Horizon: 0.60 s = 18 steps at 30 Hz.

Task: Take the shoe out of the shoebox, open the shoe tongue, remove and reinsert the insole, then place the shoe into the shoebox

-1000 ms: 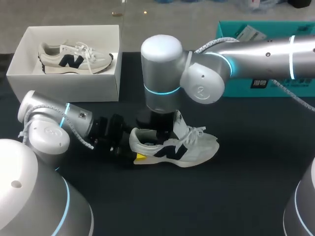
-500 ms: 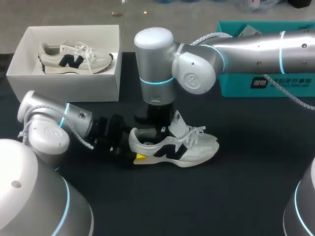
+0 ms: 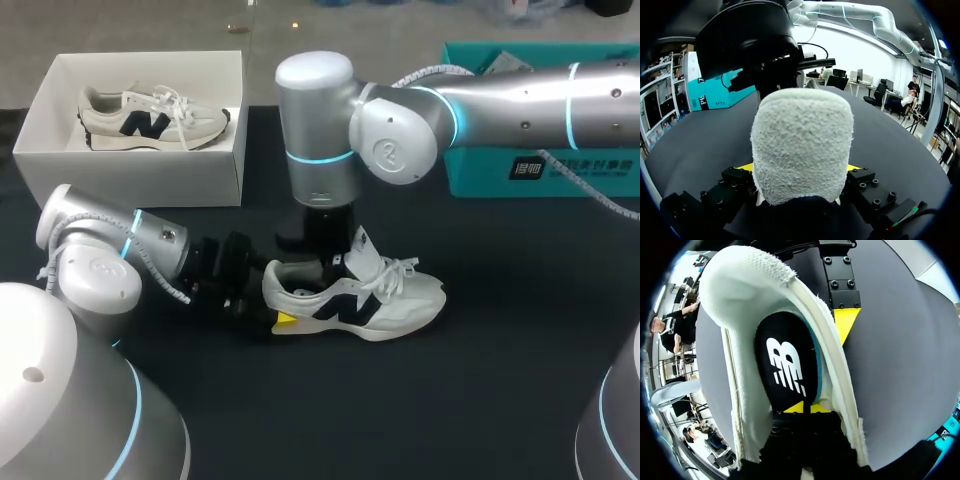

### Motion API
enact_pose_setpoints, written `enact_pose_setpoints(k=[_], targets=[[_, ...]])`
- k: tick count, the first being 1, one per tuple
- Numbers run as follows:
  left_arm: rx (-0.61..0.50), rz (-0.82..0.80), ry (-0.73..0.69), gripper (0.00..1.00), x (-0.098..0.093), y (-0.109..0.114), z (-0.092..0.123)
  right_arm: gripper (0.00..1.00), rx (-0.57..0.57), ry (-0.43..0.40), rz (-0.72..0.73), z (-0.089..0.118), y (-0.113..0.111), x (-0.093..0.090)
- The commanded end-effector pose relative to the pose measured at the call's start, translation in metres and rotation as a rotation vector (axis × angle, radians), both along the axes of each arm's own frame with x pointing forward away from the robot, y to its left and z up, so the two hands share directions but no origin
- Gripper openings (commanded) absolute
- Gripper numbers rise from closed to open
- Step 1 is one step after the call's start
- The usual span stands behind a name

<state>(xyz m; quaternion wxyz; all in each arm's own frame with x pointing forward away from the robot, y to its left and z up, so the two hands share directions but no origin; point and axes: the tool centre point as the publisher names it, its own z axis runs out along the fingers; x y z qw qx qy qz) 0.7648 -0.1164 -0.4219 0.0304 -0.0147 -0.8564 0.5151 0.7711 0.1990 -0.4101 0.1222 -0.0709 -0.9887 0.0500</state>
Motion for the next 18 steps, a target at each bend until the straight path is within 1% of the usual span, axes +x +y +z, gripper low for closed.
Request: enact_pose_setpoints(k=[1, 9, 18], targets=[[0.003, 0.003, 0.0, 0.0, 0.001, -0.001, -0.003, 0.0, 0.014, 0.008, 0.007, -0.017, -0.008, -0.007], [0.003, 0.003, 0.0, 0.0, 0.001, -0.001, -0.003, 0.0, 0.058, -0.024, 0.013, 0.007, -0.015, -0.004], [0.003, 0.003, 0.0, 0.0, 0.001, -0.001, -0.003, 0.0, 0.058, -0.047, 0.021, 0.026, -0.015, 0.0]])
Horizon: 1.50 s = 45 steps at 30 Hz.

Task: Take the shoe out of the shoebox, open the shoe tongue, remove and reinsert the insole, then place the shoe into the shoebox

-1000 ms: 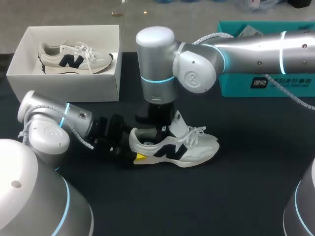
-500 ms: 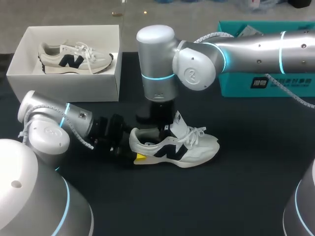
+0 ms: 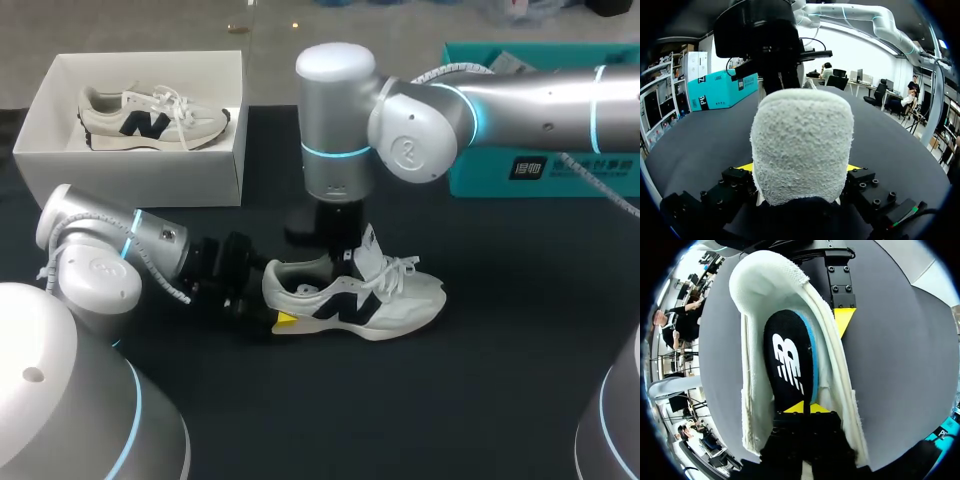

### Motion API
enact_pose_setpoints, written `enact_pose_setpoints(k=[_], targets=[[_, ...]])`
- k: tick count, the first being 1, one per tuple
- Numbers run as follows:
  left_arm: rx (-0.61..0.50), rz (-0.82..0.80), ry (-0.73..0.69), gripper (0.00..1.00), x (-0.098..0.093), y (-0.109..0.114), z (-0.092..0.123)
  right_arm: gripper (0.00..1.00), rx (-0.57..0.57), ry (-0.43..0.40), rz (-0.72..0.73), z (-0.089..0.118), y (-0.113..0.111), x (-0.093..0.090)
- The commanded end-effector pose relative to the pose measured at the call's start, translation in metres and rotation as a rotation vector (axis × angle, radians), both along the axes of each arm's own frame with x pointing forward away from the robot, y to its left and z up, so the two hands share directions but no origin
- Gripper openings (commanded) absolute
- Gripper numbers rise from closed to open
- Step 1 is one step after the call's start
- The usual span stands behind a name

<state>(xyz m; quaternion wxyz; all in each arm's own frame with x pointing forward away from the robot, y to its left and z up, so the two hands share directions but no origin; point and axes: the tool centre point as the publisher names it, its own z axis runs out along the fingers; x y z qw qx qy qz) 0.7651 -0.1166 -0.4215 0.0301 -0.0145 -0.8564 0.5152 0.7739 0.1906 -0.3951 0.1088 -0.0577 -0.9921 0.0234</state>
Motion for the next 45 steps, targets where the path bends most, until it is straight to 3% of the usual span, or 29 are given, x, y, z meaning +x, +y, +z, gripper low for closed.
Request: enact_pose_setpoints(k=[1, 9, 20, 34, 45], targets=[[0.003, 0.002, 0.0, 0.0, 0.001, 0.0, -0.003, 0.0, 0.005, -0.024, -0.001, 0.014, -0.006, -0.002], [0.003, 0.002, 0.0, 0.0, 0.001, 0.0, -0.003, 0.0, 0.028, -0.072, -0.014, 0.034, -0.011, 0.002], [0.003, 0.002, 0.0, 0.0, 0.001, 0.0, -0.003, 0.0, 0.095, -0.092, -0.065, 0.042, -0.025, 0.009], [0.003, 0.002, 0.0, 0.0, 0.001, 0.0, -0.003, 0.0, 0.202, -0.142, 0.01, 0.069, 0.022, 0.014], [0.003, 0.002, 0.0, 0.0, 0.001, 0.0, -0.003, 0.0, 0.208, -0.121, 0.057, 0.061, 0.045, 0.013]])
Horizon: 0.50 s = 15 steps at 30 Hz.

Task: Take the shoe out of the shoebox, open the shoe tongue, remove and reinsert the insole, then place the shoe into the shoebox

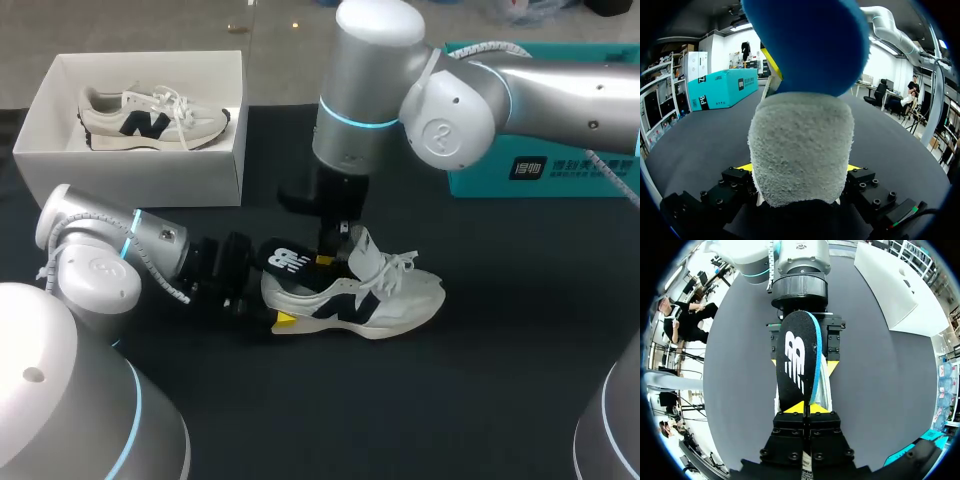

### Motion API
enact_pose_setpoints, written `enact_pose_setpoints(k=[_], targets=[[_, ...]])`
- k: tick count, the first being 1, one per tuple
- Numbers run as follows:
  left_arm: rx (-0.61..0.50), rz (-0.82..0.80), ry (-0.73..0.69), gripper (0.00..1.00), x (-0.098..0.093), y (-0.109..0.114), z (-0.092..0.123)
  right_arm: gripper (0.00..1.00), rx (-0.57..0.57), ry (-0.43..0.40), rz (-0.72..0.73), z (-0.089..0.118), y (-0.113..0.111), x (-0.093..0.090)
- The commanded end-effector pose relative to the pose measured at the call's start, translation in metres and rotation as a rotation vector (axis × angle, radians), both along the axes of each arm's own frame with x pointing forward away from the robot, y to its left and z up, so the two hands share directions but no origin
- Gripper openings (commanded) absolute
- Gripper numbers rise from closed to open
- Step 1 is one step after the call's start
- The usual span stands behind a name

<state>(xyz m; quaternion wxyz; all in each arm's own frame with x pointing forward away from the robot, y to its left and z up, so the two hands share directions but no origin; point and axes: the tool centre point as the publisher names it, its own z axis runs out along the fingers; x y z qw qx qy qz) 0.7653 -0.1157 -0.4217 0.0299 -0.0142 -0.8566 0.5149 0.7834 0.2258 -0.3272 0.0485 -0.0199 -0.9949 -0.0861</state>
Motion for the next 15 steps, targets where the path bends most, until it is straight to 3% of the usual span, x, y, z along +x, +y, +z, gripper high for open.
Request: enact_pose_setpoints(k=[1, 12, 13, 14, 15], targets=[[0.002, 0.001, 0.0, 0.0, 0.0005, -0.0013, -0.0029, 0.0, -0.012, 0.011, 0.002, -0.0063, 0.0085, 0.0038], [0.002, 0.001, 0.0, 0.0, 0.0005, -0.0013, -0.0029, 0.0, -0.012, 0.011, -0.005, -0.0027, 0.0043, 0.0026], [0.002, 0.001, 0.0, 0.0, 0.0005, -0.0013, -0.0029, 0.3, -0.006, 0.01, -0.005, -0.0015, 0.004, 0.0026], [0.002, 0.001, 0.0, 0.0, 0.0005, -0.0013, -0.0029, 0.78, -0.005, 0.009, -0.004, -0.0003, 0.0036, 0.0027], [0.002, 0.001, 0.0, 0.0, 0.0005, -0.0013, -0.0029, 0.98, -0.004, 0.008, -0.003, 0.0011, 0.0033, 0.003]])
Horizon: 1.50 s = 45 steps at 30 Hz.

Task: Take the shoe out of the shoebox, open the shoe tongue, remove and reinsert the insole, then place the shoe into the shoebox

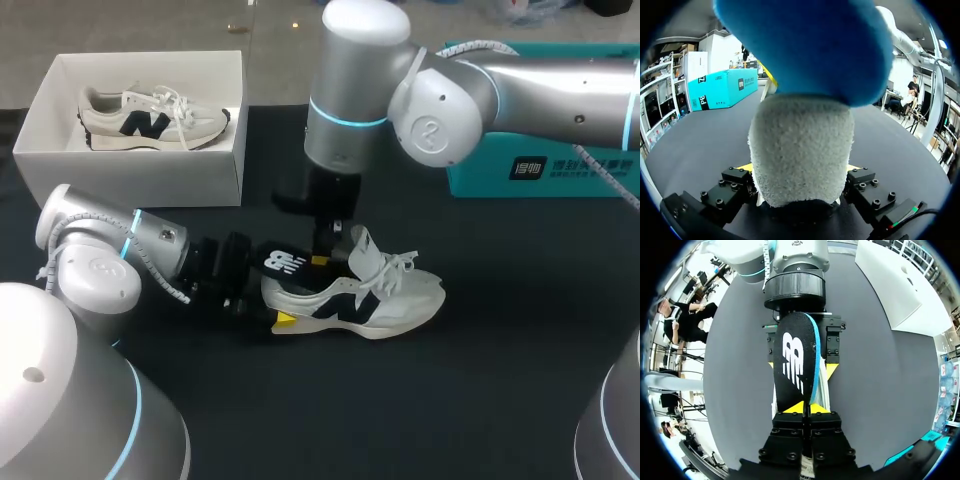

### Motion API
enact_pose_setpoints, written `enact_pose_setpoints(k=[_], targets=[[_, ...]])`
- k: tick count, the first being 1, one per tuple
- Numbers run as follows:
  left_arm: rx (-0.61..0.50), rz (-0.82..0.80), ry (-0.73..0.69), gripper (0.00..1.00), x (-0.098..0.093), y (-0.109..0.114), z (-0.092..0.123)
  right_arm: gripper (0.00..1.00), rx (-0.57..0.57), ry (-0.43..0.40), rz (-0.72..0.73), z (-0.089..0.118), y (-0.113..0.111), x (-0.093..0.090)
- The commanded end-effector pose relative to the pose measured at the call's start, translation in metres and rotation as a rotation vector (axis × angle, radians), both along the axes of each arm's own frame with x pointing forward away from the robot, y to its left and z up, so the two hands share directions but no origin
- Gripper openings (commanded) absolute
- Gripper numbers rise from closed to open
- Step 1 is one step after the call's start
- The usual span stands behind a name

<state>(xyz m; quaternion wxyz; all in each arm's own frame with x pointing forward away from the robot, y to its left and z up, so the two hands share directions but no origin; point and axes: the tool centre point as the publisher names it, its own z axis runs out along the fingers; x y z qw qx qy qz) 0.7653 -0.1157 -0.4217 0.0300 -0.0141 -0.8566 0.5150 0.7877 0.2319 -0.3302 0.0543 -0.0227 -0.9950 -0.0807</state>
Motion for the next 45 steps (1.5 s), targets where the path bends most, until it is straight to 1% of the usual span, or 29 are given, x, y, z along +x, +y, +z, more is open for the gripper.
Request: enact_pose_setpoints(k=[1, 9, 15, 22, 29, 32, 33, 34, 35, 36, 37, 39, 40, 41, 45], targets=[[0.002, 0.001, 0.0, 0.0, 0.0, -0.001, -0.003, 1.0, 0.007, -0.006, 0.0, 0.005, -0.003, -0.001], [0.002, 0.001, 0.0, 0.0, 0.0, -0.001, -0.003, 1.0, 0.0, -0.034, -0.005, 0.018, -0.005, 0.006], [0.002, 0.001, 0.0, 0.0, 0.0, -0.001, -0.003, 1.0, 0.032, -0.014, 0.011, 0.017, 0.001, 0.012], [0.002, 0.001, 0.0, 0.0, 0.0, -0.001, -0.003, 1.0, 0.074, 0.064, 0.07, 0.004, 0.013, 0.009], [0.002, 0.001, 0.0, 0.0, 0.0, -0.001, -0.003, 1.0, 0.102, 0.122, 0.079, -0.006, 0.009, 0.007], [0.002, 0.001, 0.0, 0.0, 0.0, -0.001, -0.003, 1.0, 0.106, 0.131, 0.08, -0.009, 0.01, 0.006], [0.002, 0.001, 0.0, 0.0, 0.0, -0.001, -0.003, 0.95, 0.107, 0.137, 0.081, -0.01, 0.01, 0.005], [0.002, 0.001, 0.0, 0.0, 0.0, -0.001, -0.003, 0.81, 0.109, 0.142, 0.086, -0.011, 0.011, 0.004], [0.002, 0.001, 0.0, 0.0, 0.0, -0.001, -0.003, 0.73, 0.109, 0.142, 0.086, -0.012, 0.012, 0.003], [0.002, 0.001, 0.0, 0.0, 0.0, -0.001, -0.003, 0.55, 0.108, 0.143, 0.089, -0.013, 0.012, 0.002], [0.002, 0.001, 0.0, 0.0, 0.0, -0.001, -0.003, 0.46, 0.108, 0.145, 0.09, -0.013, 0.013, 0.001], [0.002, 0.001, 0.0, 0.0, 0.0, -0.001, -0.003, 0.34, 0.108, 0.146, 0.092, -0.014, 0.012, 0.0], [0.002, 0.001, 0.0, 0.0, 0.0, -0.001, -0.003, 0.21, 0.107, 0.147, 0.087, -0.014, 0.011, -0.001], [0.002, 0.001, 0.0, 0.0, 0.0, -0.001, -0.003, 0.0, 0.107, 0.146, 0.085, -0.014, 0.01, -0.001], [0.002, 0.001, 0.0, 0.0, 0.0, -0.001, -0.003, 0.0, 0.104, 0.135, 0.079, -0.01, 0.006, -0.001]])
